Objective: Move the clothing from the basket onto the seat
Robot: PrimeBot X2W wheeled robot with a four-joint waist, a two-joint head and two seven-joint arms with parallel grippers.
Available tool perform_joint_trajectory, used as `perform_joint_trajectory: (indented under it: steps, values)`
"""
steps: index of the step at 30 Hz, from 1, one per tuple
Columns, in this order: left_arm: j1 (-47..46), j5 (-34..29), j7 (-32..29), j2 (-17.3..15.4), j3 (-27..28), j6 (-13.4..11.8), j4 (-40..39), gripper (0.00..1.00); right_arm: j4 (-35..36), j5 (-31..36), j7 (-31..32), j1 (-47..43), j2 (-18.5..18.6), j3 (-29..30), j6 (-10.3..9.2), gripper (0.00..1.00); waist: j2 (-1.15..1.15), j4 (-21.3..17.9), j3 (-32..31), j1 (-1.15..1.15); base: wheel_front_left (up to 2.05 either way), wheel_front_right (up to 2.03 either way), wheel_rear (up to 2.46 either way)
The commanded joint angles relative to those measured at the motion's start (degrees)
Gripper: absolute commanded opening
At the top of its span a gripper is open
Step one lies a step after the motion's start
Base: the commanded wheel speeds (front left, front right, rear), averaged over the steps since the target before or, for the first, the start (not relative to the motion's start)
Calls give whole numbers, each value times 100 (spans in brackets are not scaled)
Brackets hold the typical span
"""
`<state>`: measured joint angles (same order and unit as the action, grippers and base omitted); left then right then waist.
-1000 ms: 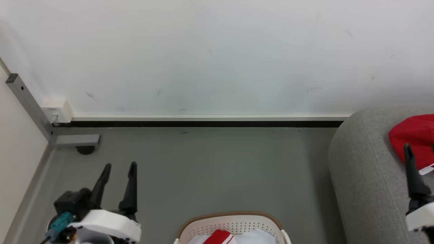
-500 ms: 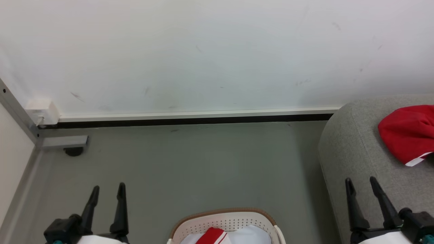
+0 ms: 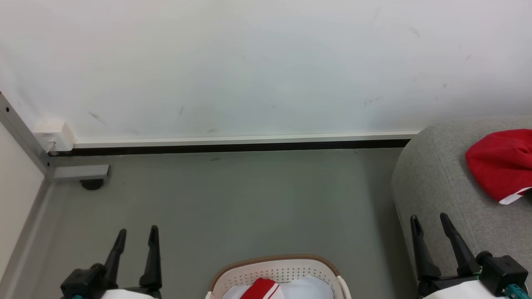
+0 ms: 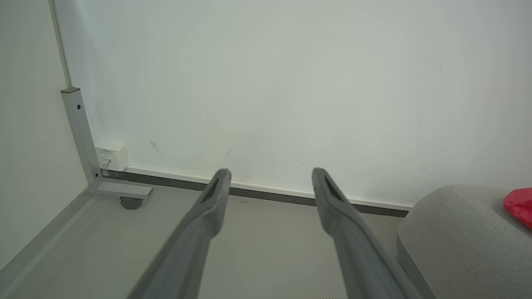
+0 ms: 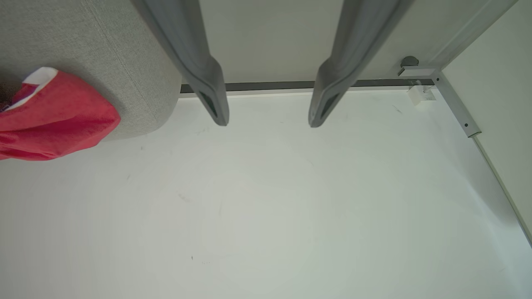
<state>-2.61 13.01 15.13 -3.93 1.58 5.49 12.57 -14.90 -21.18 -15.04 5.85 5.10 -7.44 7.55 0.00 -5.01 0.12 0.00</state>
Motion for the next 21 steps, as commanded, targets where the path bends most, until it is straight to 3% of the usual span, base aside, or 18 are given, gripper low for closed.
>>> perform_joint_trajectory:
  steps: [1, 21]
  values:
    - [-51, -87, 2, 11, 37, 27, 20, 100, 23, 30, -18, 27, -8, 10, -13, 100, 0, 7, 2, 0, 0, 0, 0]
    - [-108, -158, 3, 89, 157, 160, 113, 100, 8, 10, -19, 46, -18, -57, -13, 100, 0, 8, 43, 0, 0, 0, 0]
